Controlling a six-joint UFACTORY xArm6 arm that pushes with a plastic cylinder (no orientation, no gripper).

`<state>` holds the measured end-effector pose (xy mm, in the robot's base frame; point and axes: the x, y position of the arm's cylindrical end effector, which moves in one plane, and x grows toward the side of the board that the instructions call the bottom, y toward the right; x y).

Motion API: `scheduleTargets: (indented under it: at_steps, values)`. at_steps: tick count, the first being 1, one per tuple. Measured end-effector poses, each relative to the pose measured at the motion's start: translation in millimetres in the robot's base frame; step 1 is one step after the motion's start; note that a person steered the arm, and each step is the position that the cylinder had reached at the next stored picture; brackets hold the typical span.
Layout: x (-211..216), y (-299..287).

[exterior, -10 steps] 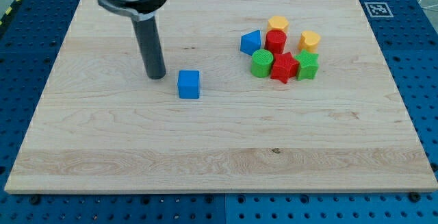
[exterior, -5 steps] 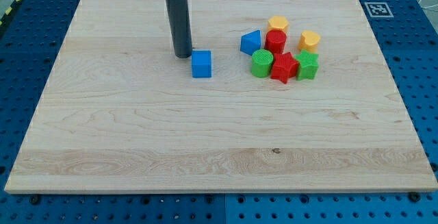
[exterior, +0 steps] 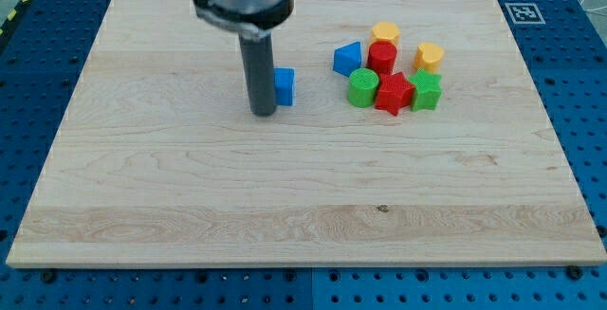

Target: Push the blue cube to the group of blocks

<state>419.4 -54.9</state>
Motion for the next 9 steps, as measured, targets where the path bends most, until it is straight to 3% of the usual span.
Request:
scheduleTargets:
  at_steps: [2,5,7,9]
  values:
    - [-77,1]
    - [-75,-33]
    - [-39,-32]
    - [-41,59]
